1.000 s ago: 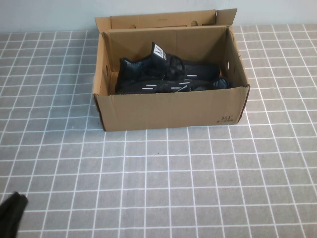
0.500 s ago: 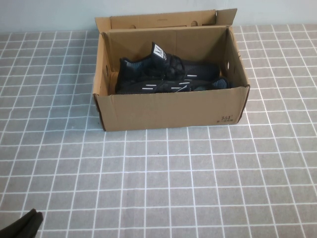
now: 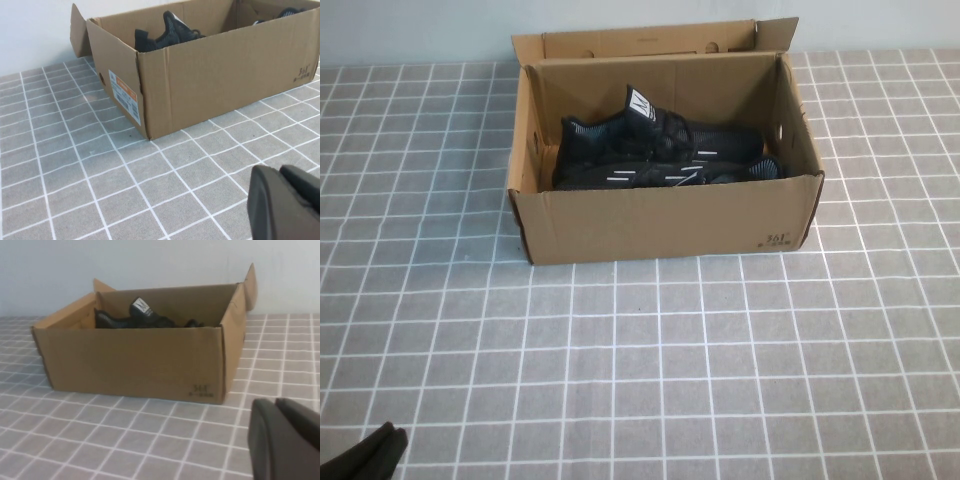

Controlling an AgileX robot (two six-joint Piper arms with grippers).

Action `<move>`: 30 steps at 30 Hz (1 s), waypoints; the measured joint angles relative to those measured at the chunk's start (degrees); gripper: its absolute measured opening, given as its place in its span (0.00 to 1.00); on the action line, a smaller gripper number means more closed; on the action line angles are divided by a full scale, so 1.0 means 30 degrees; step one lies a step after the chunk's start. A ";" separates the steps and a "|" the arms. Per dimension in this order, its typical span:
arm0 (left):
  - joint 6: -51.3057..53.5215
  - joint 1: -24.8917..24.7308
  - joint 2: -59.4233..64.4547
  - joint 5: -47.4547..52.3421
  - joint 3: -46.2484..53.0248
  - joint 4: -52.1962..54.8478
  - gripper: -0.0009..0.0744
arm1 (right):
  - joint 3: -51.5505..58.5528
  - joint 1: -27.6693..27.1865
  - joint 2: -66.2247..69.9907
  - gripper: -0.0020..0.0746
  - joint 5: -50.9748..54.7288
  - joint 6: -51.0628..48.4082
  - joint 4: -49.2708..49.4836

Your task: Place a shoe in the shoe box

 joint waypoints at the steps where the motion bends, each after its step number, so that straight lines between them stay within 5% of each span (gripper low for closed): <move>1: 0.0000 0.0000 0.0000 0.0000 0.0000 0.0000 0.01 | 0.0000 -0.0227 0.0000 0.01 0.0048 -0.0119 -0.0188; 12: 0.0000 0.0000 0.0000 0.0000 0.0000 0.0000 0.01 | 0.0000 -0.6798 -0.0793 0.01 0.1517 -0.0246 -0.0478; 30: 0.0000 0.0000 0.0000 0.0000 0.0000 0.0000 0.01 | 0.0656 -0.7345 -0.1345 0.01 0.4425 -0.0292 -0.0513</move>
